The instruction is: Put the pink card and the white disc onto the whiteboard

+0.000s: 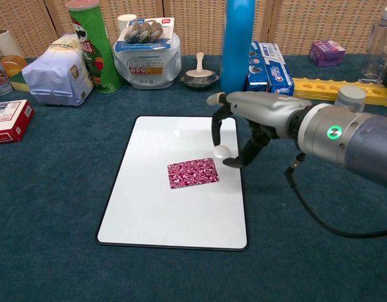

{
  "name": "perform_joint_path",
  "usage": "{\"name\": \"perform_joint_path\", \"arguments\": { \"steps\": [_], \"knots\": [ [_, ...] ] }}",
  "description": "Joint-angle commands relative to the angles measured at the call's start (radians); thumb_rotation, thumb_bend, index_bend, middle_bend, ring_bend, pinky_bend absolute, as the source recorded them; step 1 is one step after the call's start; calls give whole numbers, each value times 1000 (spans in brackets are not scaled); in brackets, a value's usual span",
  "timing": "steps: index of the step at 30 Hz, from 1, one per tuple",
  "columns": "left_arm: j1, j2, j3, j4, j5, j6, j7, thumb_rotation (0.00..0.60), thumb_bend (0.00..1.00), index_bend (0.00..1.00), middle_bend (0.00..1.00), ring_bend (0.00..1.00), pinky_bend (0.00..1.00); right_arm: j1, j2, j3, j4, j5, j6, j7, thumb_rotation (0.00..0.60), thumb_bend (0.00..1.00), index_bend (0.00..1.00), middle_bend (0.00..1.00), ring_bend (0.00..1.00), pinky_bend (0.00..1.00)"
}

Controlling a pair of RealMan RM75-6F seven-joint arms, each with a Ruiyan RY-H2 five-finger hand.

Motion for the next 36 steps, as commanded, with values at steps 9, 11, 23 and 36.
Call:
{"name": "perform_joint_path", "arguments": {
  "steps": [9,11,23,36],
  "knots": [
    [-4,10,3,4,1,-7,-24,600,48,0,0,0,0,50,-120,-3,65,56,-1,-59,600,396,482,0,0,0],
    [-7,13,1,7,-2,-12,-32,600,47,0,0,0,0,64,-136,15,93,78,-2,-68,600,397,481,0,0,0],
    [-12,19,1,7,-6,-19,-43,600,47,0,0,0,0,88,-168,51,169,147,-28,-46,600,396,481,0,0,0],
    [-13,18,1,5,-9,-18,-38,600,47,0,0,0,0,90,-158,52,162,137,-32,-20,600,384,303,0,0,0]
  ]
}}
